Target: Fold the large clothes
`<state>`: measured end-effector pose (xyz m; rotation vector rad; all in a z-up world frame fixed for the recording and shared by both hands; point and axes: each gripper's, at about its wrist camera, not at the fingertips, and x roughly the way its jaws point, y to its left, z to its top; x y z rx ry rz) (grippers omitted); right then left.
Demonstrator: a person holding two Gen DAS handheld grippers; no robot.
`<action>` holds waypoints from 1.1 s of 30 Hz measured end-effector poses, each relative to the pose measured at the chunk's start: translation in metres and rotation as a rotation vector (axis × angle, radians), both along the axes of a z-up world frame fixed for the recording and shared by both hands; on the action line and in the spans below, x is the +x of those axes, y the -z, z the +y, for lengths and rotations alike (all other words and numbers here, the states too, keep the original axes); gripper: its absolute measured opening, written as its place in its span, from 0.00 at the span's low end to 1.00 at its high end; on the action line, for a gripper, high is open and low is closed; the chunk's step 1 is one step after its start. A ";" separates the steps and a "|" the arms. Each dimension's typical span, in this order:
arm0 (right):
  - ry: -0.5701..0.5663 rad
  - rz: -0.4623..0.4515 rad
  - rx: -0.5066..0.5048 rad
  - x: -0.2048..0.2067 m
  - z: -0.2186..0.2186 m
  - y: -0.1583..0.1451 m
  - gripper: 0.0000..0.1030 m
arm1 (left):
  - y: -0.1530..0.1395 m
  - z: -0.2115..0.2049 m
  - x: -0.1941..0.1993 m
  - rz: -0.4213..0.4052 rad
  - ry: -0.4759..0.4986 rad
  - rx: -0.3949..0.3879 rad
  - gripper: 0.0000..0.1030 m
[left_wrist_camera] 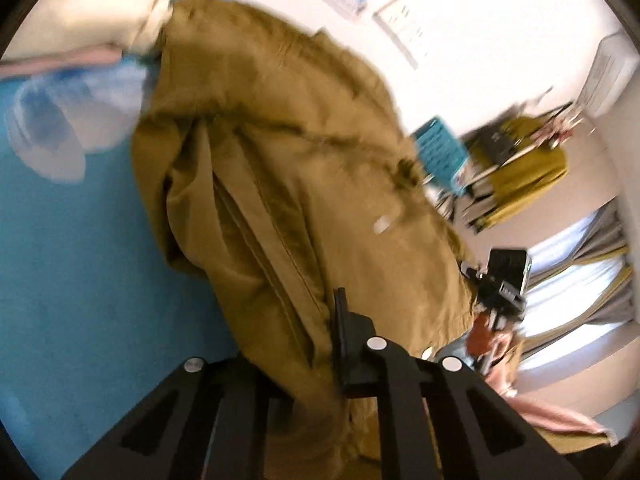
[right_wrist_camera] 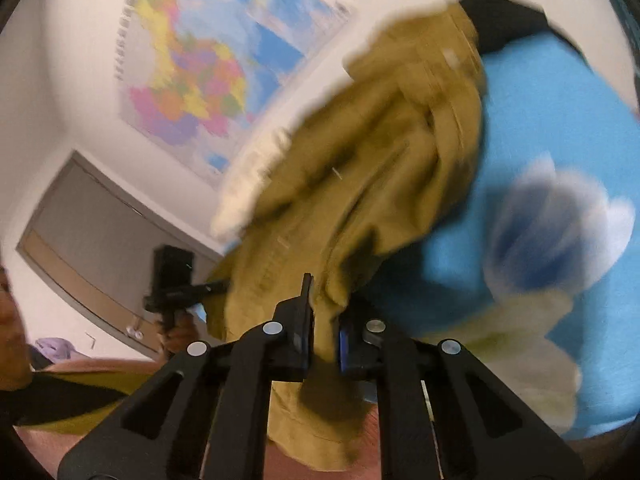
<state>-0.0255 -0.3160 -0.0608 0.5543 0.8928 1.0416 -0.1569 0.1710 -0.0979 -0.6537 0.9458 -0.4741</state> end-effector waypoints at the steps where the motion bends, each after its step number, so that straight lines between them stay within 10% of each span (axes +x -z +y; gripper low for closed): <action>1: 0.001 -0.032 0.032 -0.003 -0.005 -0.012 0.10 | -0.009 0.006 -0.001 -0.011 -0.010 -0.020 0.09; 5: -0.028 -0.087 0.073 -0.007 -0.005 -0.034 0.15 | -0.022 0.013 -0.002 -0.003 -0.018 -0.055 0.10; 8: -0.054 0.015 0.031 -0.002 0.000 -0.006 0.48 | -0.011 0.012 -0.001 0.032 -0.016 -0.060 0.10; 11: -0.065 0.070 -0.006 -0.009 0.002 0.018 0.59 | 0.002 0.013 -0.002 0.068 -0.010 -0.039 0.12; 17: -0.101 0.083 -0.030 -0.025 0.007 0.039 0.75 | 0.027 0.002 -0.009 0.104 0.077 0.011 0.47; 19: -0.104 0.065 -0.041 -0.027 0.013 0.038 0.70 | 0.033 -0.010 -0.006 0.111 0.110 0.042 0.48; 21: -0.100 0.055 -0.037 -0.028 0.014 0.036 0.43 | 0.032 -0.016 -0.007 0.077 0.121 0.055 0.46; 23: -0.090 0.061 -0.017 -0.028 0.010 0.038 0.16 | 0.032 -0.022 -0.005 0.073 0.122 0.044 0.19; 33: -0.029 -0.070 0.165 -0.042 -0.012 -0.020 0.08 | -0.036 0.003 -0.022 -0.133 0.036 -0.003 0.06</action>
